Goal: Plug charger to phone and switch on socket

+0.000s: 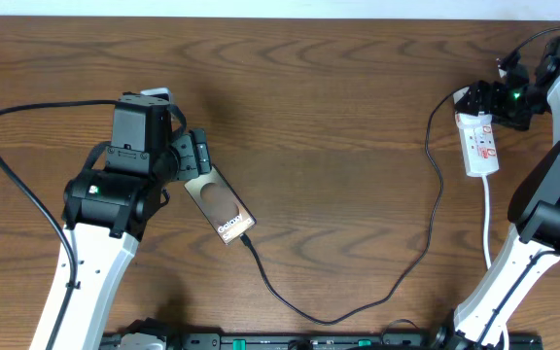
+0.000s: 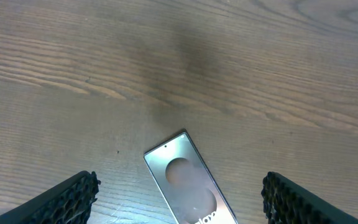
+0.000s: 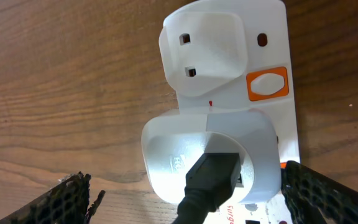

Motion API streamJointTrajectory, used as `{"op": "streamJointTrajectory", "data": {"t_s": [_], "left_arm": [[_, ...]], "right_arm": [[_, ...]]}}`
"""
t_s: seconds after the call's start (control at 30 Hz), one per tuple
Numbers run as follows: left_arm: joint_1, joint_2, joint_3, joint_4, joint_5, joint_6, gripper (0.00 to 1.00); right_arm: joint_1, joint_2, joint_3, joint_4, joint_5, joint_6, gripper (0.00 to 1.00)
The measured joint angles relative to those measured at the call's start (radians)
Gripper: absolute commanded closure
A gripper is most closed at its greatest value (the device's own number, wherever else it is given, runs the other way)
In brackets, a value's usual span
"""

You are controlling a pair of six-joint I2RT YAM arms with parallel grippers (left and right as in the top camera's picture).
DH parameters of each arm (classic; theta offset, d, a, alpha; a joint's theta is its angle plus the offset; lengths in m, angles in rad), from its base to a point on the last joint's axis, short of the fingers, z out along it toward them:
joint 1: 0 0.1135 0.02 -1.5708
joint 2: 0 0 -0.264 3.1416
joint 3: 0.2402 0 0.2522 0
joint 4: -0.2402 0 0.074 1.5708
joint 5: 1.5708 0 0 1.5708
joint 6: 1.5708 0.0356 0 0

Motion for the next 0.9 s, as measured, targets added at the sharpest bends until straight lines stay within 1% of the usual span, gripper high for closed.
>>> {"op": "streamJointTrajectory", "data": {"t_s": [0.27, 0.47, 0.9], "left_arm": [[0.000, 0.000, 0.000, 0.000, 0.000, 0.000, 0.13], [0.000, 0.000, 0.000, 0.000, 0.000, 0.000, 0.14], [0.000, 0.000, 0.000, 0.000, 0.000, 0.000, 0.14]], "right_arm": [[0.003, 0.000, -0.008, 0.007, 0.004, 0.011, 0.05], [0.007, 0.000, -0.061, 0.044, 0.015, 0.042, 0.06], [0.010, 0.000, -0.065, 0.047, 0.022, 0.077, 0.05]]}}
